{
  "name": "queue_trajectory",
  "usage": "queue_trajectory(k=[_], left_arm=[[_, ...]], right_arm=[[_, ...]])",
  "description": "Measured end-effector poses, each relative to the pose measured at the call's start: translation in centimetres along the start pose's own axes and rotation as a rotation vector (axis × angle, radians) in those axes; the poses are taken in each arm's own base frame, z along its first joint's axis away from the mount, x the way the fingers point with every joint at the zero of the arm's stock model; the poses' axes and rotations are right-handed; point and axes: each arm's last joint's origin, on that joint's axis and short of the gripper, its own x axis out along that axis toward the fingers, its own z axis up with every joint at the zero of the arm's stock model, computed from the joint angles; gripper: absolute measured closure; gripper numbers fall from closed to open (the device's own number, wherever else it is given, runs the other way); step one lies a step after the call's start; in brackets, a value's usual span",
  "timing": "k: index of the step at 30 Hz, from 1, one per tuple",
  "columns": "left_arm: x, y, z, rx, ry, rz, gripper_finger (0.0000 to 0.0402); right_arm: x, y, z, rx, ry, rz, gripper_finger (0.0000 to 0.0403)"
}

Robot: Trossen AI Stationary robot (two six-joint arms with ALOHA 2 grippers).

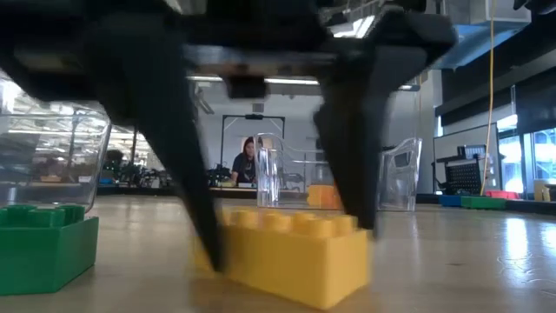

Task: Sort & place blocks by color
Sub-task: Put the yellow game piece into the center transparent bin

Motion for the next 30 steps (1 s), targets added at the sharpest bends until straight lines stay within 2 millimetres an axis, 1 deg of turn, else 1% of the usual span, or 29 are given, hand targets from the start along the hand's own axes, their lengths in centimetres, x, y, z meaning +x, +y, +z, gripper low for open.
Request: queue_trajectory(k=[4, 7, 11, 16, 17, 20, 24, 26, 30], left_arm=[[0.1, 0.0, -0.4, -0.01, 0.019, -0.013, 0.0132], [0.1, 0.4, -0.5, -0.033, 0.003, -0.006, 0.0146], [0.1, 1.0, -1.0, -0.135, -0.002, -0.02, 0.0188], [0.0, 1.8, -1.8, -0.309, 0.0, -0.015, 0.0268], [0.0, 1.9, -1.9, -0.341, 0.0, -0.017, 0.0277], [-0.6, 2.3, -2.7, -0.442, 0.015, -0.046, 0.0277], [-2.9, 3.1, -4.1, -0.537, 0.051, -0.073, 0.0277], [-4.6, 3.1, -5.0, -0.557, 0.116, -0.078, 0.0277], [-8.7, 4.0, -6.7, -0.625, 0.129, -0.027, 0.0277]], right_arm=[[0.0, 0.0, 0.0, -0.001, 0.002, -0.001, 0.013], [0.0, 0.0, -0.1, -0.001, 0.006, -0.002, 0.013], [0.0, 0.0, -0.1, -0.002, 0.01, -0.003, 0.013], [0.0, -0.1, -0.2, -0.004, 0.019, -0.005, 0.013], [0.0, -0.1, -0.2, -0.004, 0.021, -0.006, 0.013], [0.0, -0.1, -0.2, -0.005, 0.022, -0.006, 0.013], [0.0, -0.1, -0.2, -0.006, 0.024, -0.006, 0.013], [0.0, -0.1, -0.3, -0.007, 0.032, -0.009, 0.013], [0.0, -0.1, -0.4, -0.01, 0.047, -0.011, 0.013]])
